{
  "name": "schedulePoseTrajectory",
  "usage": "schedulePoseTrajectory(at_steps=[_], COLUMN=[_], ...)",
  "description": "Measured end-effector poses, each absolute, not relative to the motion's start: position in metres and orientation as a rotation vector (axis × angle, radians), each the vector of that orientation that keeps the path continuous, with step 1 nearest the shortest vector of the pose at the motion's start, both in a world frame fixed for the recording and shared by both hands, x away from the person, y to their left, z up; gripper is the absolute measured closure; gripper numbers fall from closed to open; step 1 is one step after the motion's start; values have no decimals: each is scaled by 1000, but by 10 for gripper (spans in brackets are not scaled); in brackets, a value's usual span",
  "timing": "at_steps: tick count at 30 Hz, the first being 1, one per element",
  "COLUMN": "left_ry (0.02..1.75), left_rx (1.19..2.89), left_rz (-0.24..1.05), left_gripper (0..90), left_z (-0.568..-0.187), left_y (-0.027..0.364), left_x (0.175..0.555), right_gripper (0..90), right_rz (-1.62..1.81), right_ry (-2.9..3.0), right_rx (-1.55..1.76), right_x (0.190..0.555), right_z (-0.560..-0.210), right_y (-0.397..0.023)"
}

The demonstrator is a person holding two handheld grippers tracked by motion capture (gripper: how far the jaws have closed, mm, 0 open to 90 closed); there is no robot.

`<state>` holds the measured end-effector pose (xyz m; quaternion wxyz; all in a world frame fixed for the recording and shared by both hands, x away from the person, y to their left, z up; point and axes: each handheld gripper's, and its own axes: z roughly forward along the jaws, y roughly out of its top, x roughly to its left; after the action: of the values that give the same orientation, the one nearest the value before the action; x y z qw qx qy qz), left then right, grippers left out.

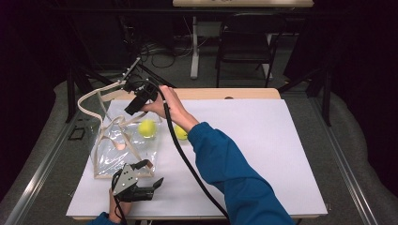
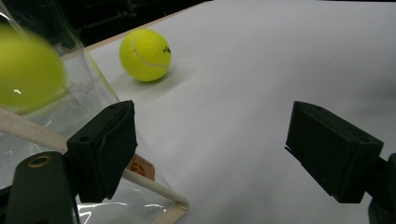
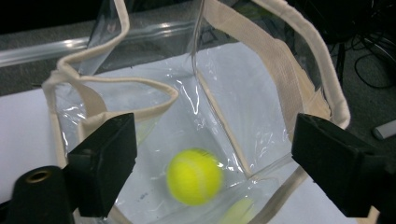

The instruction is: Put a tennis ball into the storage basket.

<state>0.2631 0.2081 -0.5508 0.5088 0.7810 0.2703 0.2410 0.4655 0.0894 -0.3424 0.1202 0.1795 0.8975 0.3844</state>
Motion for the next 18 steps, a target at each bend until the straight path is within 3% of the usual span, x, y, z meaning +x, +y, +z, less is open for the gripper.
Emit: schedulePoseTrajectory(at_steps=[1, 18], left_ry=[651, 653], left_rx=[1882, 1885], left_rz=[580, 580], left_gripper=[159, 159], left_z=[-551, -551], left_y=[208, 207], left_x=[263, 263], right_gripper=[13, 0], right_rz=[1123, 1208], right_ry=[2623, 2602], right_rx=[524, 535], right_x=[466, 460], right_z=[-342, -332], right_y=[89, 59])
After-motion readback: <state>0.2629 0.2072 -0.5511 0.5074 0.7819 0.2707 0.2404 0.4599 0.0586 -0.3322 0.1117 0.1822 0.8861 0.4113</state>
